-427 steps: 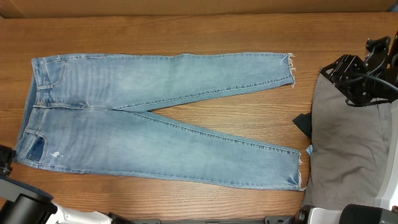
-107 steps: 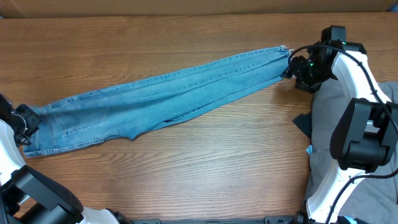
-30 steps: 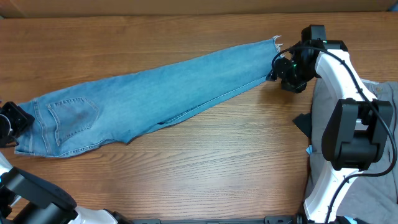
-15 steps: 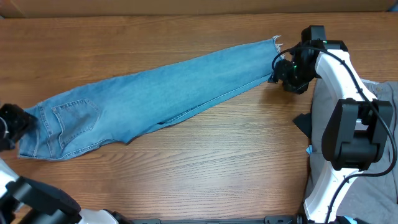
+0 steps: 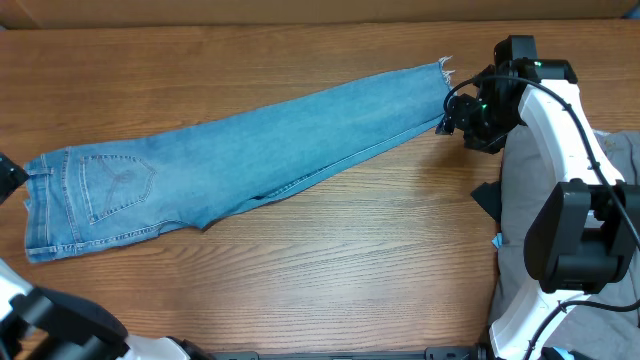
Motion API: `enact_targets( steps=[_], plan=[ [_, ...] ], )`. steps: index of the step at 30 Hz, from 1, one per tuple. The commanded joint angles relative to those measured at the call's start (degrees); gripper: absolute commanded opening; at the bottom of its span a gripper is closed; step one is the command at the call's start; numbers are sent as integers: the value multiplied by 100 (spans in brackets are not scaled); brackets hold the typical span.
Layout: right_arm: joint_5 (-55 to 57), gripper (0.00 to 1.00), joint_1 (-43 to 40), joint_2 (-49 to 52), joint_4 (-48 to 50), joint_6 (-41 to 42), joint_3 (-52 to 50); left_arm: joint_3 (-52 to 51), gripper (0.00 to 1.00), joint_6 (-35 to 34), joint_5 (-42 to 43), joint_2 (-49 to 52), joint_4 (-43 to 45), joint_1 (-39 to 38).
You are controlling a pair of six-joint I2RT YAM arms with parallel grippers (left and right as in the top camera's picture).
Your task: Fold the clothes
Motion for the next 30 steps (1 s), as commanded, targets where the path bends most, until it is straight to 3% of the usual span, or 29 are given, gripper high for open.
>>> enact_targets(
  steps=[1,3,6,11,15,20,21,22,25,28,30],
  plan=[
    [52,70,2,-142,-4,-44,120,39,70,-122,149,529,-234,24],
    [50,70,20,-140,85,-42,109,39,62,46,734,706,-422,24],
    [55,71,50,-116,339,57,76,39,57,188,935,623,-610,20],
    [-7,70,50,164,1325,879,76,39,56,186,1071,92,-1056,20],
    [59,69,50,520,2312,933,76,39,57,214,1058,-306,-1517,9],
    [468,59,48,1073,2946,787,76,35,56,341,909,-387,-1961,-192],
    [481,60,48,1182,3032,739,76,28,56,337,813,-387,-1989,-264],
    [516,71,48,1394,3147,741,76,26,56,341,697,-387,-2033,-398],
    [708,80,39,1652,3147,739,76,24,56,380,376,-387,-2000,-723],
    [743,82,-4,1823,3161,739,76,24,57,376,0,-387,-1891,-1010],
    [557,75,-61,1853,3362,734,76,-9,59,374,-234,-387,-1759,-1241]
  ],
)
